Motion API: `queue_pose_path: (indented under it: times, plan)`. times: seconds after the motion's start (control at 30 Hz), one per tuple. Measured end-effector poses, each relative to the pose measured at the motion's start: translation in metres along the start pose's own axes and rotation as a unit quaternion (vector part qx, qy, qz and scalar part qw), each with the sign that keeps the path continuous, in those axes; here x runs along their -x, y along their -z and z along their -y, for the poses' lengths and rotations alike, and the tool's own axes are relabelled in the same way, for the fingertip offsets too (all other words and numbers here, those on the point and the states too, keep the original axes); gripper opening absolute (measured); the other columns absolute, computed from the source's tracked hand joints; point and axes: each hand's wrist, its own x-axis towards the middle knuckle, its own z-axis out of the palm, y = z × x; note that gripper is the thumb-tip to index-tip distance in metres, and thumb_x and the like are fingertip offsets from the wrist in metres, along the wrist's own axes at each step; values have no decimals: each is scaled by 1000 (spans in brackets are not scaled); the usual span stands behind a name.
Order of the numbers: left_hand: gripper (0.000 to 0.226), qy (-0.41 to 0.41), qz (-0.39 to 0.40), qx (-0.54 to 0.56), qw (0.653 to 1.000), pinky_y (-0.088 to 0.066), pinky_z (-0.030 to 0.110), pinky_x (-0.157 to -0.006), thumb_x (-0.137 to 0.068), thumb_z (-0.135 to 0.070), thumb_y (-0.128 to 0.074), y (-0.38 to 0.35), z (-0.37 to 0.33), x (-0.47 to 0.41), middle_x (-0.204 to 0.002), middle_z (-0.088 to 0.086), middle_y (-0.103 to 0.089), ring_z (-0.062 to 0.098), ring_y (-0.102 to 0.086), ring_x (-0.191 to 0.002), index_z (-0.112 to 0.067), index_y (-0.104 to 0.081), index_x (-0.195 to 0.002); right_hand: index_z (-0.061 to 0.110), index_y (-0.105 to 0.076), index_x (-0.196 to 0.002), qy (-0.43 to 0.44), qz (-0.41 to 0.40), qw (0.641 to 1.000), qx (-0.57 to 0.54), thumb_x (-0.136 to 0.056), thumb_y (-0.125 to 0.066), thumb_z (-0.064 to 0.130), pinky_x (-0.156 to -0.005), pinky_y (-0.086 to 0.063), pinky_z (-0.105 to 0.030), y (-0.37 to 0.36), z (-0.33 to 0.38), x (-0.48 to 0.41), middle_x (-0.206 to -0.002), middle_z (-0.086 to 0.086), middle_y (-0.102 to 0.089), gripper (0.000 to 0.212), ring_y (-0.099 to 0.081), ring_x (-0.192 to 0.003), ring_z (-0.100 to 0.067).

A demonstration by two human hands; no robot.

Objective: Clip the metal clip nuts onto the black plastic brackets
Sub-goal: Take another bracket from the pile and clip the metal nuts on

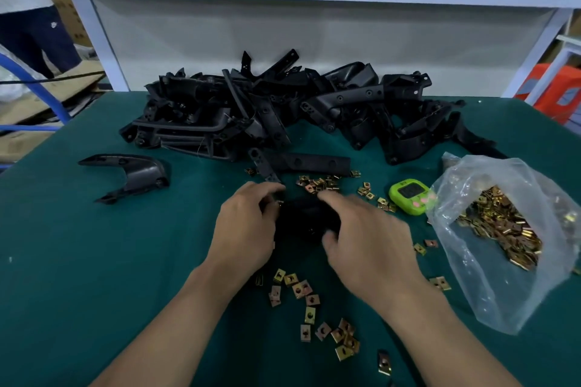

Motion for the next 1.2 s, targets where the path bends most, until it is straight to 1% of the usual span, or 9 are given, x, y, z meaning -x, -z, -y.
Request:
queue_pose_path:
  times: [0.07, 0.13, 0.27, 0.4, 0.53, 0.63, 0.8, 1.03, 1.2]
  plan:
    - [29, -11, -14, -18, 1000, -39, 6, -85, -97, -15, -65, 2, -1, 2, -110, -22, -62, -2, -60, -100, -28, -71, -123, 21, -68, -128, -9, -95, 995, 12, -90, -67, 14, -66, -37, -30, 3, -6, -3, -85, 3, -70, 38, -62, -71, -22]
    - [31, -43, 6, -55, 998, -33, 14, -97, -91, -26, -73, 2, -3, 4, -121, -22, -61, 0, -50, -118, -31, -71, -122, 15, -70, -120, -45, -161, 986, -5, -93, -63, 12, -64, -35, -30, 8, -12, -5, -65, 3, -59, 28, -48, -56, -22]
    - [31, -110, 85, -97, 986, -27, 18, -103, -86, -40, -77, -7, -10, 13, -125, -22, -61, -1, -43, -121, -36, -75, -116, 38, -46, -124, -137, -116, 970, -163, -96, -61, 35, -55, -47, -38, 12, -20, -9, -65, 13, -59, 32, -55, -59, -15]
    - [15, -110, 111, -96, 983, -28, 14, -93, -87, -33, -79, -9, -15, 12, -105, -24, -56, -1, -47, -105, -34, -81, -102, 42, -38, -127, -156, -38, 979, -127, -85, -70, 34, -59, -51, -39, 10, -30, -10, -66, 10, -60, 53, -58, -63, -16]
    - [3, -138, 7, -120, 983, -47, 28, -81, -86, -33, -78, -5, -20, 18, -86, -13, -75, 16, -67, -84, -31, -80, -87, 39, -35, -134, -146, 17, 988, -33, -83, -68, 36, -60, -39, -36, 0, -33, -8, -69, 13, -52, 61, -47, -62, -21]
    - [6, -65, -20, -73, 995, -59, 32, -72, -87, -39, -74, -1, -23, 22, -76, -19, -74, 9, -69, -74, -35, -79, -88, 35, -37, -138, -146, 17, 989, -15, -83, -68, 37, -58, -38, -34, -5, -35, -7, -64, 16, -44, 63, -45, -62, -21]
    - [12, 0, 37, 4, 999, -50, 2, -74, -83, -25, -83, -3, -22, 21, -73, -36, -67, -16, -66, -81, -35, -82, -90, 30, -52, -125, -142, 26, 989, -9, -82, -71, 37, -60, -36, -32, -11, -37, -6, -68, 14, -41, 47, -44, -66, -21]
    - [38, 16, 32, 77, 996, -47, 0, -68, -81, -12, -85, -2, -23, 17, -77, -36, -70, -14, -67, -77, -48, -76, -74, 29, -54, -122, -143, 25, 989, -24, -83, -70, 37, -64, -40, -33, -15, -42, -8, -78, 9, -52, 44, -50, -71, -23]
    - [26, 21, 16, 91, 996, -46, -1, -67, -82, -13, -84, -5, -23, 16, -77, -36, -70, -15, -67, -77, -39, -80, -82, 27, -55, -121, -140, 25, 989, -27, -83, -70, 35, -65, -45, -34, -16, -43, -9, -79, 9, -53, 43, -55, -74, -24]
